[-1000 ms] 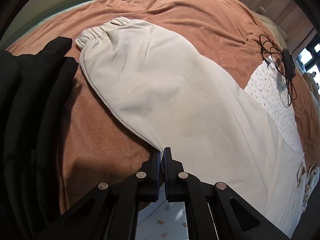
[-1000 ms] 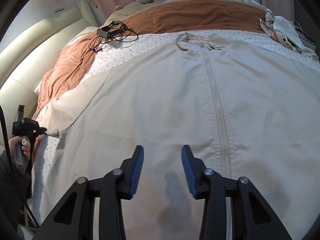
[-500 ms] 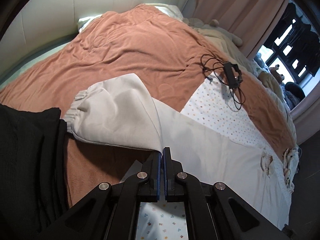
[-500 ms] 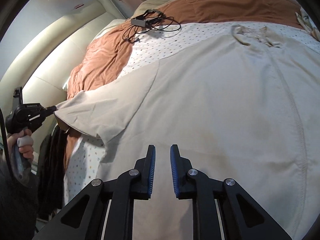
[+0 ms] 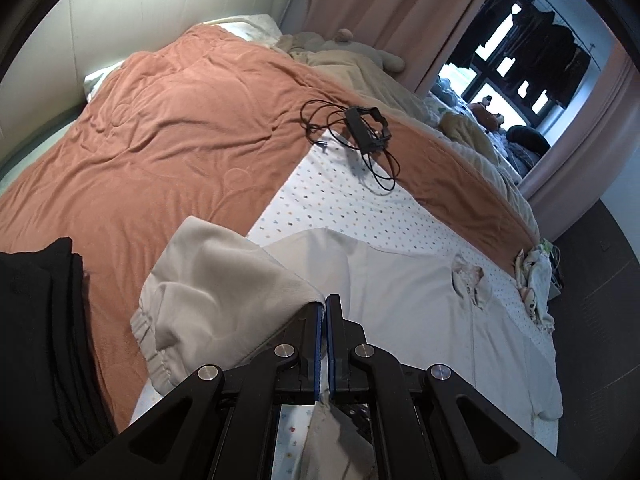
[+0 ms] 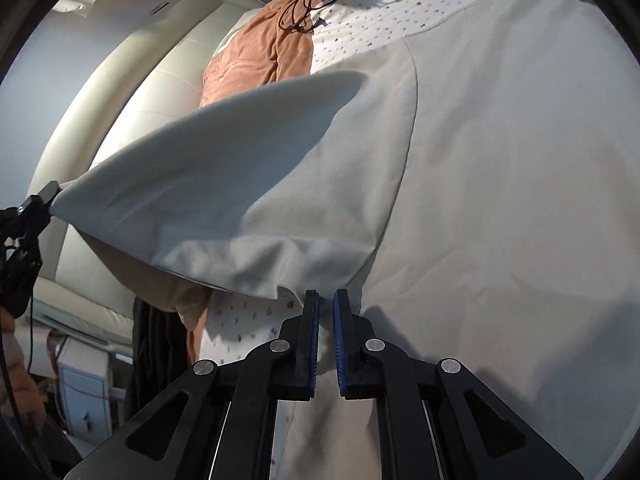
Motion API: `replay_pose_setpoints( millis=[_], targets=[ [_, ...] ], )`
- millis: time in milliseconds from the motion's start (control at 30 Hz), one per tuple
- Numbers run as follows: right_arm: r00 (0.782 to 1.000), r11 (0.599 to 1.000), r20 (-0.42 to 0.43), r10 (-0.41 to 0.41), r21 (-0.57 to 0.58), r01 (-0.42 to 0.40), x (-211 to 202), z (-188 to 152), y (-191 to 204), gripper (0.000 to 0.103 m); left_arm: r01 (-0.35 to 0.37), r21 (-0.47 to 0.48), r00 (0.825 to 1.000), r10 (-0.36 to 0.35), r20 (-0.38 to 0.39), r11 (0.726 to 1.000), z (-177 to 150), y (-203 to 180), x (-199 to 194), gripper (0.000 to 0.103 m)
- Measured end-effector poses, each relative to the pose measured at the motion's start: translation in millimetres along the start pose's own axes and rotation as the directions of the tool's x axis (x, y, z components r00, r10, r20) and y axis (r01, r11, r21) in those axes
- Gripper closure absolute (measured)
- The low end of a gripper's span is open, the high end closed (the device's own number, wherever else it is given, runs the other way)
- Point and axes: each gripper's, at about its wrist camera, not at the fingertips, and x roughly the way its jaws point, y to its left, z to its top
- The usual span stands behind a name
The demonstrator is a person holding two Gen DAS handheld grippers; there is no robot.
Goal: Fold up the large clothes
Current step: 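Grasp the sleeve with the left tool and fold it across the jacket body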
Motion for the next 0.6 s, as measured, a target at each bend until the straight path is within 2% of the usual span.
replay_pose_setpoints(
  millis=[133, 200, 267, 467, 600],
  targets=[
    [0.999, 0.999, -0.047, 0.013, 0.042, -0.011, 17.8, -4.6, -7.4, 0.095, 0.017, 0.013, 1.0, -0.017, -0.027, 1.0, -10.4, -17.3, 3.9, 0.102],
    [0.998, 0.997, -0.054, 0.027, 0.069, -0.023, 13.7, -6.4, -10.4, 0.095, 0.027, 0.03, 0.999, -0.026, -0.034, 0.999, -16.7, -25.8, 5.3, 0.102],
    [0.998, 0.998, -0.06, 0.003, 0.056, 0.0, 0.7, -10.9, -9.6, 0.095, 0.035, 0.058, 0.998, -0.033, -0.044, 0.998, -22.8, -36.3, 7.6, 0.102],
    [0.996, 0.995, 0.024, -0.089, 0.036, 0.088, -62.8, -32.9, -20.0, 0.095, 0.091, 0.086, 0.993, -0.084, -0.078, 0.992, -39.8, -63.0, 17.1, 0.102],
    [0.978, 0.985, 0.113, -0.173, 0.02, 0.172, -116.8, -56.3, -26.6, 0.095, 0.135, 0.123, 0.986, -0.122, -0.112, 0.983, -59.6, -87.6, 25.9, 0.102]
  ],
)
